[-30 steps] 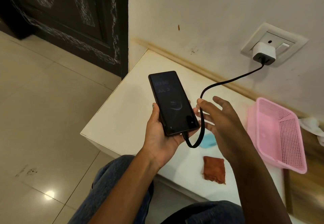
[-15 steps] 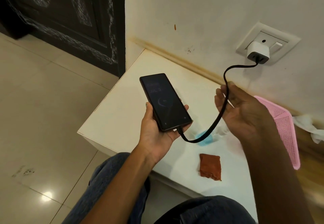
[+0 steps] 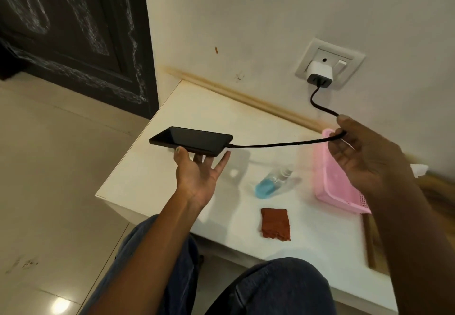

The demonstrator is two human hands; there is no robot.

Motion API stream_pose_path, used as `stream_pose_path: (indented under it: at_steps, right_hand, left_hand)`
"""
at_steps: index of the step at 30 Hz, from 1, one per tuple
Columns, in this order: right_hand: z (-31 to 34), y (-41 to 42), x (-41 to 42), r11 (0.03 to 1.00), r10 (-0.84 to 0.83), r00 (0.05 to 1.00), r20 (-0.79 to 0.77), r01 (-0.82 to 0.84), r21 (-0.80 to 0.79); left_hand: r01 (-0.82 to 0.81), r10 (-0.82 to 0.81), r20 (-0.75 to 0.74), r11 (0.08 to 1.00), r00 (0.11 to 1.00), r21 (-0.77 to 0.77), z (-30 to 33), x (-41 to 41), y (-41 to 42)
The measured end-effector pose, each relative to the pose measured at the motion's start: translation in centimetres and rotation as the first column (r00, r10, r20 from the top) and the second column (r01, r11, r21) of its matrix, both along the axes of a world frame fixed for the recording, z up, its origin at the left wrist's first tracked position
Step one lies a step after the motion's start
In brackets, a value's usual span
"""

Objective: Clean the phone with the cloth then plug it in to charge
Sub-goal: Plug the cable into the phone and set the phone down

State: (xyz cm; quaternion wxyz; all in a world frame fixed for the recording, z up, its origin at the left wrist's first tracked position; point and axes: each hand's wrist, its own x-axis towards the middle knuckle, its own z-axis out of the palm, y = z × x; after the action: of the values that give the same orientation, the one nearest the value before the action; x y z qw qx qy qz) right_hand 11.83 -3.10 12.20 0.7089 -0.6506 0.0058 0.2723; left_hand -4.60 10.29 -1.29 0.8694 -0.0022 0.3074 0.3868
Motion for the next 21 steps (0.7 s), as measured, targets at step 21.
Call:
stream_pose_path:
  at_steps: [21]
  right_hand:
    - [-7.9,-1.5,5.3,0.954,-0.254,0.953,0.167,0.275,-0.121]
  left_hand:
    - [0.198,-0.180,-0.243,0.979,0.953,0.052,-3.8,7.0,0.5]
